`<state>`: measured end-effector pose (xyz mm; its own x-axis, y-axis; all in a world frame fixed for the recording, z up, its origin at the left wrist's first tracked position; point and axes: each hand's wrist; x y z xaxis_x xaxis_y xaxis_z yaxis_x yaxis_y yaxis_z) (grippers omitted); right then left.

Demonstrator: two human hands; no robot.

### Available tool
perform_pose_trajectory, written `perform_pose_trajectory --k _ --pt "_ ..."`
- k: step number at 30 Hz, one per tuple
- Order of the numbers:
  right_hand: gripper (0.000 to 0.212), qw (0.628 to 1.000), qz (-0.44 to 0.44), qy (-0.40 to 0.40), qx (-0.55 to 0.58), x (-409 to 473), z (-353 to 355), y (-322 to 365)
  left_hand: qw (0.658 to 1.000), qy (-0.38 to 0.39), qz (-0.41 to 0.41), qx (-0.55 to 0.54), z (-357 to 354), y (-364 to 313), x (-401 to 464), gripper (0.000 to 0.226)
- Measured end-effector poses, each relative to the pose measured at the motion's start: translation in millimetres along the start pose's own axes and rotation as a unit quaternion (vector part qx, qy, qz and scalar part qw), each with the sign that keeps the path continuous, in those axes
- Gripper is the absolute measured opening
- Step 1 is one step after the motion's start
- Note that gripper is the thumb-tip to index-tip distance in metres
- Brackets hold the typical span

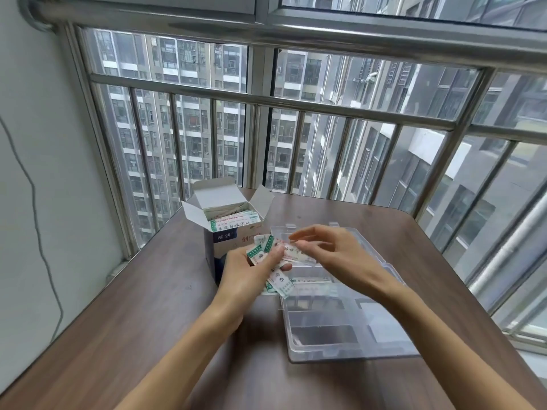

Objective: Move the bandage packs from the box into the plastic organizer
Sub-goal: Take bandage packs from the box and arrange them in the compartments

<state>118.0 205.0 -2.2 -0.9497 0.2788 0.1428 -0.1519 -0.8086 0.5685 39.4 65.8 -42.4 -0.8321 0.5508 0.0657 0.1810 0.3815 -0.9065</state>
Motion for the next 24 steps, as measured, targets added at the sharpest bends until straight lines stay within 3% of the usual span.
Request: perform_pose_trajectory --k 6,11,15,19,24 --pt "0.025 0.988 -0.088 0.061 0.113 6 16 -8 0.999 -0.011 -0.019 0.043 2 2 1 0.015" --pt "0.022 0.991 -0.06 0.066 -0.099 10 15 -19 0.995 -0.067 -0.059 0.038 7 2 7 0.022" --pt "0.015 0.975 -0.006 0.085 -0.204 14 2 -15 0.998 -0.064 -0.006 -0.022 5 0 5 0.027" --pt "0.013 0.909 0.055 0.091 -0.404 16 3 1 0.985 -0.055 0.085 -0.136 2 -3 6 0.031" --pt "0.006 0.809 0.126 0.093 -0.567 24 1 23 0.952 -0.027 0.148 -0.265 1 -5 8 0.025"
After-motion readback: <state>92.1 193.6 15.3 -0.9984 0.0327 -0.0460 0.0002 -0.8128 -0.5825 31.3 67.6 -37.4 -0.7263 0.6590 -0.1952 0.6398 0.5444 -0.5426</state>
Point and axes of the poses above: each hand's wrist, its own x-axis towards the middle knuckle, its own z-axis out of the back of the hand, y = z × x, and after that the axes turned 15 degrees about -x, right-handed
